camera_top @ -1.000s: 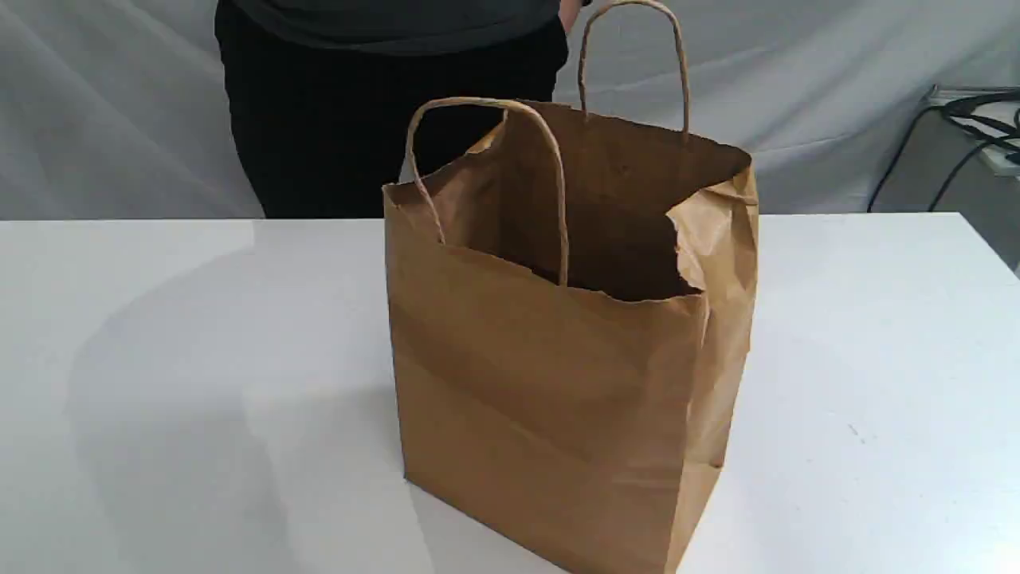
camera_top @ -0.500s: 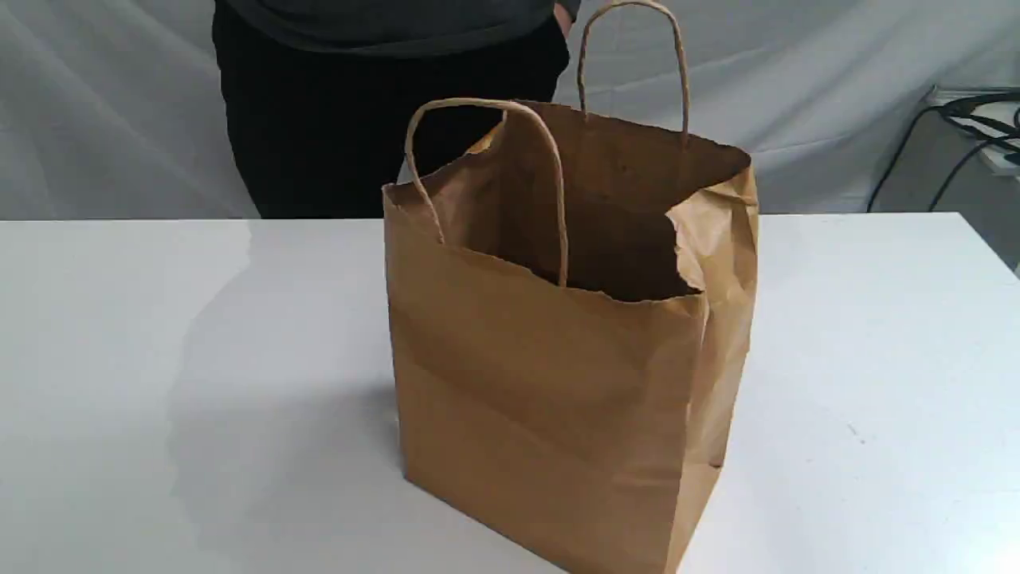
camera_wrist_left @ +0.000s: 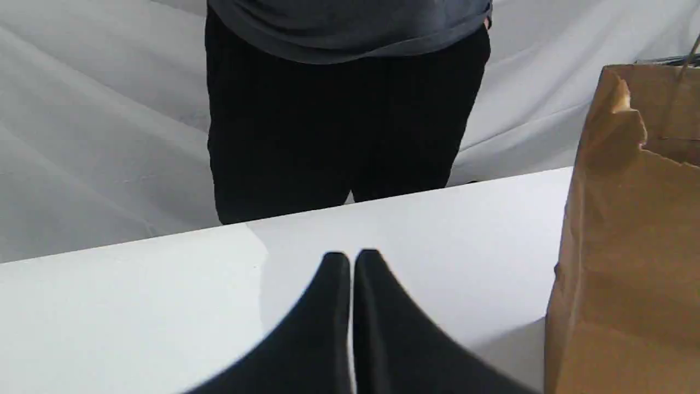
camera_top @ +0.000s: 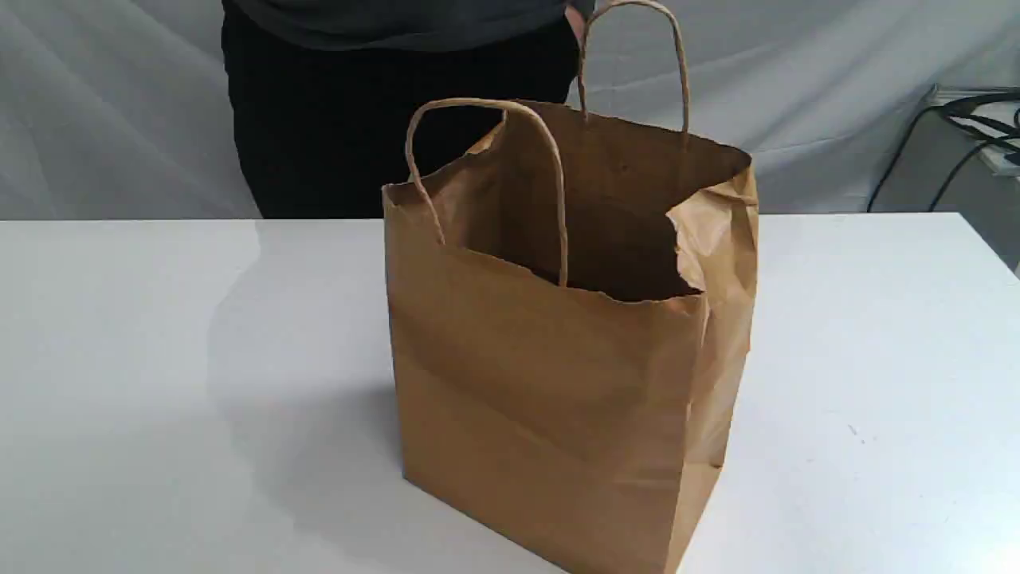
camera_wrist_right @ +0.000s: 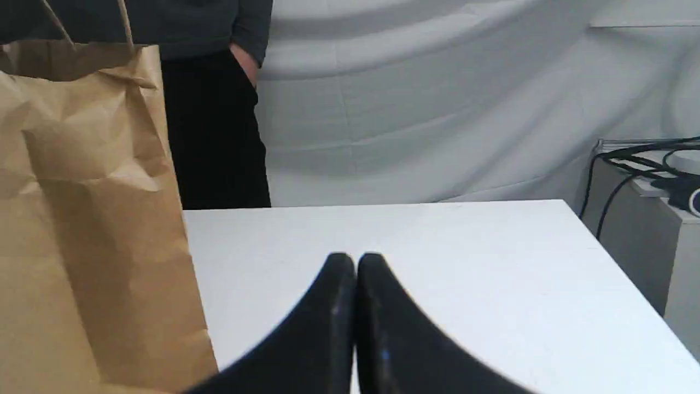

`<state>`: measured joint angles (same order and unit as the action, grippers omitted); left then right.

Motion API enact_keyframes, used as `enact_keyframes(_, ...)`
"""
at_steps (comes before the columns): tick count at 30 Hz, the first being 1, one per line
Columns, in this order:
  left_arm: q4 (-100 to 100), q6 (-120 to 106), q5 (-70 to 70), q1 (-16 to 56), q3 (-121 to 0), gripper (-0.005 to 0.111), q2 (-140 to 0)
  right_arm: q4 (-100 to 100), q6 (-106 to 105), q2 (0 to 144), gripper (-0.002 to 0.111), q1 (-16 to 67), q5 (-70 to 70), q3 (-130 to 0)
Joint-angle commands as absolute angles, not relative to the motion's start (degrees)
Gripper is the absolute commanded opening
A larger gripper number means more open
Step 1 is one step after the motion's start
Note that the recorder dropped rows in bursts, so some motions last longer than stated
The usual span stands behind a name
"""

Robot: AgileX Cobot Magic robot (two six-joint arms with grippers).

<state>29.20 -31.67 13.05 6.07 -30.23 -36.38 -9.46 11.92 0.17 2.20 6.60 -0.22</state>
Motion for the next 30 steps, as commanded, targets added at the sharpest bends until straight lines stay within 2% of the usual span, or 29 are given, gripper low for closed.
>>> enact_keyframes(1, 29.43, -31.81, 12.24, 5.99, -30.02, 0.0, -36.21, -7.96, 12.38, 0.0, 0.0, 1.84, 6.86, 0.0)
enact_keyframes(26, 29.43, -31.79, 12.24, 5.99, -30.02, 0.0, -36.11, -7.96, 12.38, 0.0, 0.0, 1.84, 6.86, 0.0)
enact_keyframes(30, 28.83, -31.97, 12.24, 5.9, -30.02, 0.0, -32.45, -7.96, 12.38, 0.0, 0.0, 1.84, 6.86, 0.0)
